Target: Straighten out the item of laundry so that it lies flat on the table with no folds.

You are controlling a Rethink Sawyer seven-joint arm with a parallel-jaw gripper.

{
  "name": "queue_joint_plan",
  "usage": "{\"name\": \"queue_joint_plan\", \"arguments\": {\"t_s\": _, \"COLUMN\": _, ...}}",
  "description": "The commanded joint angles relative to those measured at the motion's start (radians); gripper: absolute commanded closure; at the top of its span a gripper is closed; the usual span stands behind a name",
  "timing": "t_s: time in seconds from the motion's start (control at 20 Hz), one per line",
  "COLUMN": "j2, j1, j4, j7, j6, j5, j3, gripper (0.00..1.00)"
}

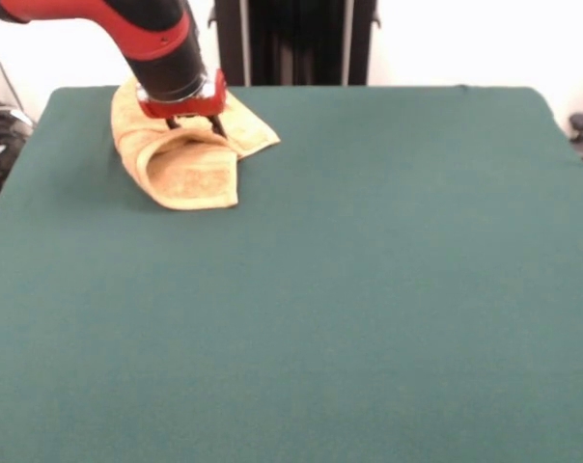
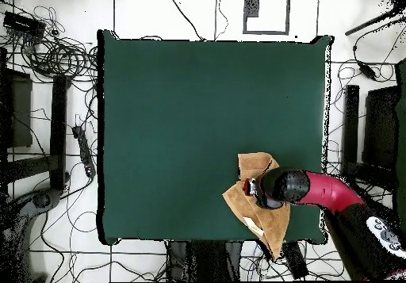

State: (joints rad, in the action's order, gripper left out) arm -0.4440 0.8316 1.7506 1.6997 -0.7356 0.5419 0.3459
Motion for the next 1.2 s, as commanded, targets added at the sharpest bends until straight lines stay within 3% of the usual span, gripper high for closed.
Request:
{"name": "queue_joint_plan", "arguments": {"t_s": 0.05, "j2": 0.026, "j1": -0.017, "j4": -0.083, "j7": -0.026, "j6": 0.258, "j5": 0.137, "j3": 0.034, "gripper": 0.00}}
{"name": "queue_joint_plan", "arguments": {"t_s": 0.25, "j2": 0.021, "j1": -0.043, "j4": -0.096, "j7": -0.005, "j6": 0.230, "j5": 0.142, "j3": 0.017, "gripper": 0.00}}
{"name": "queue_joint_plan", "arguments": {"t_s": 1.2, "j2": 0.030, "j1": -0.020, "j4": -0.104, "j7": -0.054, "j6": 0.194, "j5": 0.146, "j3": 0.039, "gripper": 0.00}}
